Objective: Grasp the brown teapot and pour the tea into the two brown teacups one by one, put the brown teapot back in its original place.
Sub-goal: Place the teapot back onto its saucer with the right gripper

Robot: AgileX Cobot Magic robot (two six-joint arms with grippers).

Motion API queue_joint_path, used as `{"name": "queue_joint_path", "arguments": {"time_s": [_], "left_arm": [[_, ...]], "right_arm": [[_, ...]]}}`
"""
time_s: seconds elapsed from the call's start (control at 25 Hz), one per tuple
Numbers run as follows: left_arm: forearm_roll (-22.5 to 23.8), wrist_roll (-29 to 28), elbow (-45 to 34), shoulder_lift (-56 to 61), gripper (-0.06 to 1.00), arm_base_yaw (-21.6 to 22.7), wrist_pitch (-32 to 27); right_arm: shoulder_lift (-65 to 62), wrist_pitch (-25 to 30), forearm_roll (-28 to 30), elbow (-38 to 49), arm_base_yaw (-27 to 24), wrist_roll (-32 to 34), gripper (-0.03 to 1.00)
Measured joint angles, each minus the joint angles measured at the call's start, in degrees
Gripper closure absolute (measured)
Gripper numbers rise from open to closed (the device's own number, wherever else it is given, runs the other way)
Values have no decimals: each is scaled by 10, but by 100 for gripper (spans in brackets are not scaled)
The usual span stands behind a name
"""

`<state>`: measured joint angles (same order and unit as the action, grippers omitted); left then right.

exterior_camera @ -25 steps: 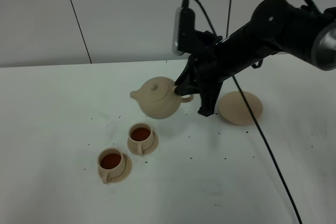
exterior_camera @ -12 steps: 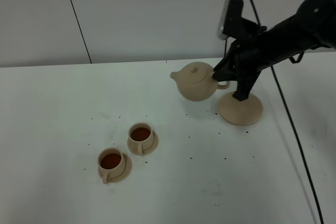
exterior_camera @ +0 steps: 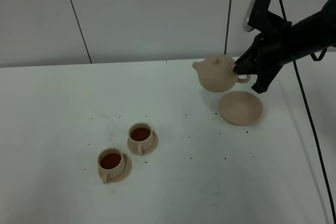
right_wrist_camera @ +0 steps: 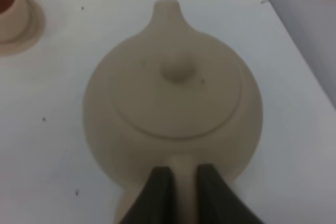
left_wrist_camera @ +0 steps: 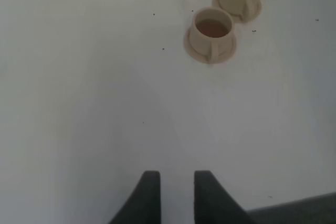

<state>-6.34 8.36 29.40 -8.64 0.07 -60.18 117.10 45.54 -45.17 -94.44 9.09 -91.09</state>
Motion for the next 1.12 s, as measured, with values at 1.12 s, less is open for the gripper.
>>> {"name": "queue_joint_path", "arguments": {"time_s": [1.12], "left_arm": [[0,0,0,0,71,0,0]], "right_arm": [[7,-82,-134,109,-64,-142,87]]}}
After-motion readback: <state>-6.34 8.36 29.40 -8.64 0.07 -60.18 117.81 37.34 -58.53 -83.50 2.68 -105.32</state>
